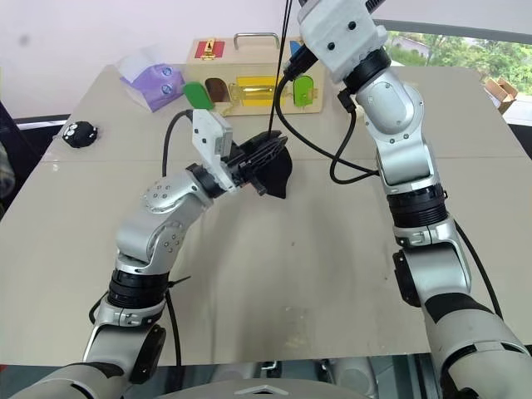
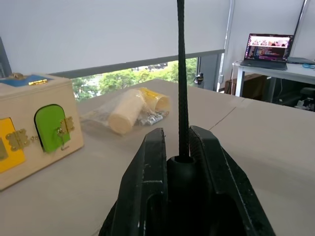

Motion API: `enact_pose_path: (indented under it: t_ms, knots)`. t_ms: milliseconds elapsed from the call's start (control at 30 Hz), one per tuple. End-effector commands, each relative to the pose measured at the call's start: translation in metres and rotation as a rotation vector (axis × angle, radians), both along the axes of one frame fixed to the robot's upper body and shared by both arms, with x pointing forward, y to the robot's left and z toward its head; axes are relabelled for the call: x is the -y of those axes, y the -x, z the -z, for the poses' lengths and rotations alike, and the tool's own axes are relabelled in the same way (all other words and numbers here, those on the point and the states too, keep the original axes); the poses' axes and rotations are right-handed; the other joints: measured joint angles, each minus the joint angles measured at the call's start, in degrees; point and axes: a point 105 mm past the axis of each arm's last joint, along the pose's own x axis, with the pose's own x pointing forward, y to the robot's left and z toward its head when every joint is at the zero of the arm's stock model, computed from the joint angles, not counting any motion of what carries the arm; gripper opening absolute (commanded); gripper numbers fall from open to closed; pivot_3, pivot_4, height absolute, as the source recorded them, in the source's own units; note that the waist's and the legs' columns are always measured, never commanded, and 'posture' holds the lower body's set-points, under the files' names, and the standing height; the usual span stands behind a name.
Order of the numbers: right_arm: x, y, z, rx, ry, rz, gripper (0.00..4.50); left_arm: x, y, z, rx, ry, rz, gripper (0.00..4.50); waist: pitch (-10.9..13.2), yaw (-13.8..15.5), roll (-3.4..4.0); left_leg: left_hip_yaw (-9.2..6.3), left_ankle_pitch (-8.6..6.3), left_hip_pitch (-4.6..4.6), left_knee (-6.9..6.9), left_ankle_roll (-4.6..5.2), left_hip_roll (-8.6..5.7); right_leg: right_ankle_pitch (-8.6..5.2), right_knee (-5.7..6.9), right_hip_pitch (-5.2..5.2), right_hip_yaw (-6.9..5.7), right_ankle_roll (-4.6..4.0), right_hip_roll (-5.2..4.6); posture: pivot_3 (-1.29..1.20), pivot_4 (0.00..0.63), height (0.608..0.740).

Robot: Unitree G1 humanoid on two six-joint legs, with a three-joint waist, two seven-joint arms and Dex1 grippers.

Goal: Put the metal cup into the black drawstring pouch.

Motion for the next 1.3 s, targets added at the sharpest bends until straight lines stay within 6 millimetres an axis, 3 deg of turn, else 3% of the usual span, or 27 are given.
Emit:
enact_pose_path:
  t_ms: [33,100,200,300,400,533,667,833,1100,1300]
  knots:
    - [0.008,0.020,-0.020,0.054,-0.063,-0.066,0.00,-0.006,-0.002,0.020,-0.086,0.017,-0.002,0.16,0.0,0.0,0.00,0.00,0.00,0.00,0.01,0.00,0.00,0.00,0.00,0.01,0.00,0.00,0.00,0.00,0.150,0.740]
    - [0.001,0.019,-0.009,0.014,-0.017,-0.098,0.00,-0.006,0.000,0.019,-0.059,0.010,-0.008,1.21,0.0,0.0,0.00,0.01,0.00,-0.01,0.01,0.00,0.00,0.00,0.00,0.01,0.00,0.00,-0.01,0.00,0.150,0.740]
    - [-0.005,0.020,0.004,-0.032,0.033,-0.141,0.00,-0.011,0.001,0.016,-0.039,0.038,-0.052,2.41,0.0,0.0,0.02,0.00,0.00,-0.01,0.00,0.00,0.00,0.00,0.00,0.00,0.00,0.00,-0.01,0.00,0.150,0.740]
    - [-0.007,0.019,0.016,-0.100,0.067,-0.175,0.00,-0.016,0.011,0.007,-0.022,0.101,-0.026,2.41,0.0,0.0,0.01,-0.01,0.00,-0.01,0.00,0.01,0.00,0.00,0.00,0.00,-0.01,0.00,-0.01,0.00,0.150,0.740]
    - [-0.004,0.013,0.046,-0.235,0.146,-0.195,0.00,-0.028,0.030,0.002,-0.074,0.230,0.028,2.41,0.0,0.1,0.00,-0.03,0.00,0.00,0.02,0.01,0.01,0.00,0.01,0.03,-0.01,0.00,-0.04,0.00,0.150,0.740]
    - [0.012,0.017,0.098,-0.456,0.253,-0.231,0.00,-0.050,0.054,0.039,-0.212,0.158,0.009,2.41,0.0,0.0,0.02,-0.08,-0.01,0.10,-0.02,0.02,0.01,0.00,-0.13,0.19,-0.04,-0.01,-0.07,0.00,0.150,0.740]
    - [0.025,0.035,0.143,-0.680,0.320,-0.308,1.82,-0.075,0.068,0.078,-0.319,0.085,-0.093,2.47,0.1,0.2,0.09,-0.11,-0.04,0.10,-0.02,0.05,0.02,0.00,-0.10,0.18,-0.06,-0.01,-0.07,0.00,0.150,0.740]
    - [0.053,0.052,0.205,-0.941,0.377,-0.310,4.02,-0.086,0.090,0.121,-0.409,-0.016,-0.146,2.47,0.0,0.6,0.08,-0.15,-0.11,0.21,-0.02,0.14,0.02,-0.01,-0.05,0.24,-0.06,-0.02,-0.12,0.00,0.150,0.740]
    - [0.119,0.066,0.270,-1.199,0.144,-0.293,4.02,-0.098,0.098,0.145,-0.382,-0.134,-0.290,2.47,0.0,1.4,0.12,-0.12,-0.19,0.18,0.02,0.27,0.01,0.00,-0.10,0.23,-0.06,-0.04,-0.25,0.00,0.150,0.740]
    - [0.139,0.069,0.278,-1.186,0.095,-0.299,4.02,-0.100,0.100,0.145,-0.375,-0.122,-0.309,2.47,0.0,1.2,0.29,-0.10,-0.25,0.22,-0.02,0.37,0.04,-0.01,-0.07,0.20,-0.06,-0.06,-0.23,0.00,0.150,0.740]
